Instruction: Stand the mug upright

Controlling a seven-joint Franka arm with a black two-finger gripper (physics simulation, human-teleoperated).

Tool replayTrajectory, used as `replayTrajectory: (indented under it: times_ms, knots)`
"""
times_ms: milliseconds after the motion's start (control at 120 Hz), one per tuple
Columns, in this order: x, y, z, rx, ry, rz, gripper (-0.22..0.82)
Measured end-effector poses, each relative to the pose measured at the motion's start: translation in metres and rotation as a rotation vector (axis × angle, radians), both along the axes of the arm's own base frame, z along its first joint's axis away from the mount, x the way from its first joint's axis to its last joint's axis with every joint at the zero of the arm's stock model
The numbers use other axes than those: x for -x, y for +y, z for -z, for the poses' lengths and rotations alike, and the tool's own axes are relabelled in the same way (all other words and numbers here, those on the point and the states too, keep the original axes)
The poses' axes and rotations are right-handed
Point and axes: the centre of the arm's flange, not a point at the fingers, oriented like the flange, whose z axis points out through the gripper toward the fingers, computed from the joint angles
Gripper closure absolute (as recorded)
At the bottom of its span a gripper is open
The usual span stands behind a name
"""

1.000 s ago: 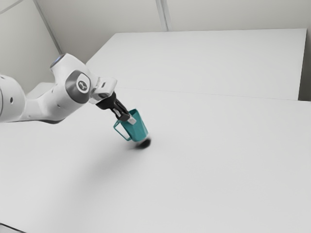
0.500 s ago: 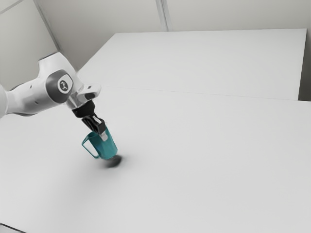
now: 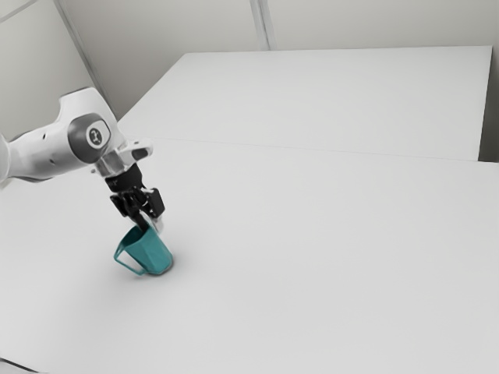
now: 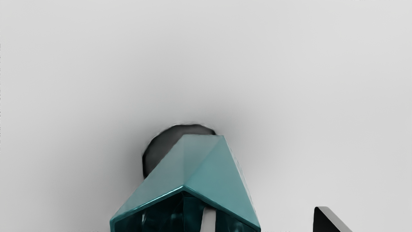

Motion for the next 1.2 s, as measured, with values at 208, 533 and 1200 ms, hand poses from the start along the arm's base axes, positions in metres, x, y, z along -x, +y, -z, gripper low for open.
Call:
replayTrajectory:
  times_ms: [208, 533, 1200]
  knots:
    - [-0.011, -0.007, -0.038, -0.030, -0.055, -0.042, 0.12]
    - [-0.063, -0.024, -0.120, -0.131, -0.210, 0.024, 0.03]
    - [-0.070, -0.027, -0.236, -0.229, -0.275, 0.080, 0.00]
